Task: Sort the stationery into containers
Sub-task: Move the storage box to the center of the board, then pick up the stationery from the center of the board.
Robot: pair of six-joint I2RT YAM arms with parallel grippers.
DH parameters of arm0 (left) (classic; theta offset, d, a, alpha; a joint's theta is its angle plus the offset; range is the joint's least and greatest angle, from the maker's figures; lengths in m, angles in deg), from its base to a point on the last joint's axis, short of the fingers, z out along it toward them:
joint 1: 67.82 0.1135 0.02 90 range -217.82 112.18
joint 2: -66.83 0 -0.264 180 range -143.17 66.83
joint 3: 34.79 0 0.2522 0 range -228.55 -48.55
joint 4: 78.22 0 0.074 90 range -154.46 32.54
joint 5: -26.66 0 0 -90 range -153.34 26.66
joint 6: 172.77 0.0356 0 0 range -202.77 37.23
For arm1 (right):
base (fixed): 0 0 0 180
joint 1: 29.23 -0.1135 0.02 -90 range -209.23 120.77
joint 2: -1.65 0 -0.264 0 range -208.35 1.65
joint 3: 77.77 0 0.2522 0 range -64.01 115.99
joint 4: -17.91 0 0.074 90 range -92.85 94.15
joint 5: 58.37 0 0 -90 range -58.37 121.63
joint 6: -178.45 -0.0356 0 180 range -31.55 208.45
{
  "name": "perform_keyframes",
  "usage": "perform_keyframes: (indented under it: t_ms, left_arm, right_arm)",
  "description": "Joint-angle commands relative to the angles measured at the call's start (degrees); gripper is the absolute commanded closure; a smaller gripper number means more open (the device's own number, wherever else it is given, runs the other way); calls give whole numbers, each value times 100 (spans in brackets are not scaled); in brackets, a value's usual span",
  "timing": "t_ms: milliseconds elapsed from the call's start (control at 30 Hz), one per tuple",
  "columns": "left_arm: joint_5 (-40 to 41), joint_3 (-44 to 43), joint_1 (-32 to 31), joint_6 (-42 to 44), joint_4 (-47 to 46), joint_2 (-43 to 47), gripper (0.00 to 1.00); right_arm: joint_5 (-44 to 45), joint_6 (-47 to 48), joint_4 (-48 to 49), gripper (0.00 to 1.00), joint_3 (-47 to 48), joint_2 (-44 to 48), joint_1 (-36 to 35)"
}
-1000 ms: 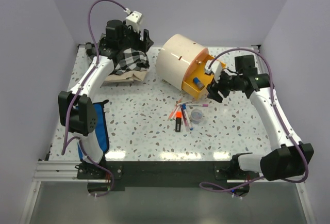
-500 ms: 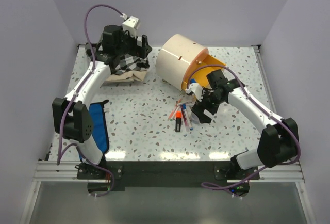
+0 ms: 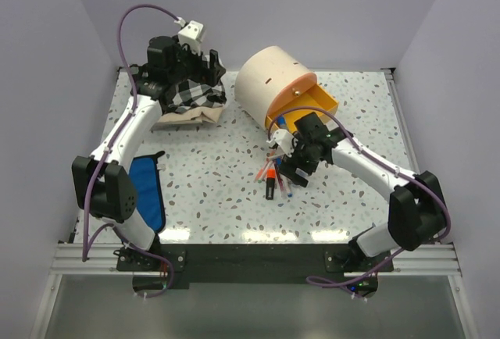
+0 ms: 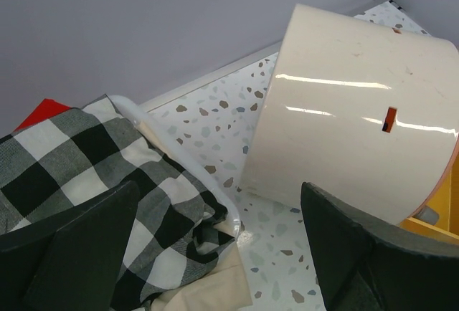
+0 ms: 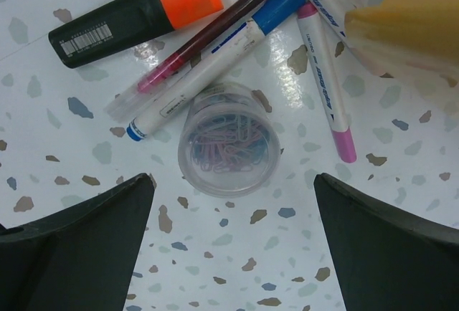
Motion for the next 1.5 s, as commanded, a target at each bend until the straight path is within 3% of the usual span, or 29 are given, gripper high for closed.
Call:
perform_keyframes:
  t_ms: [0,667,967,1167,1333,1467]
  left_arm:
    - [41,44,29,130,-117,269,0]
    - [-152,70,29,51,-144,190,0]
    - [-170,97,29,24,-188,181,0]
    - [-178,114,29,16,-188,190,0]
    - [-178,132,29,16,-196,208,0]
    - [-196,158,29,-11,-205,260,0]
  right_arm:
    - [328,-236,133,1,-195,-184,-32]
    - [-410,-553,836,2,-635,246,-24]
    - [-199,-658,1144,4,-793,176,-32]
    - [-68,-676,1275,8,-828,88,-32]
    - [-50,-693,1460,19,-881,36,-32]
    - [64,-650,1504,21,-908,-44,-32]
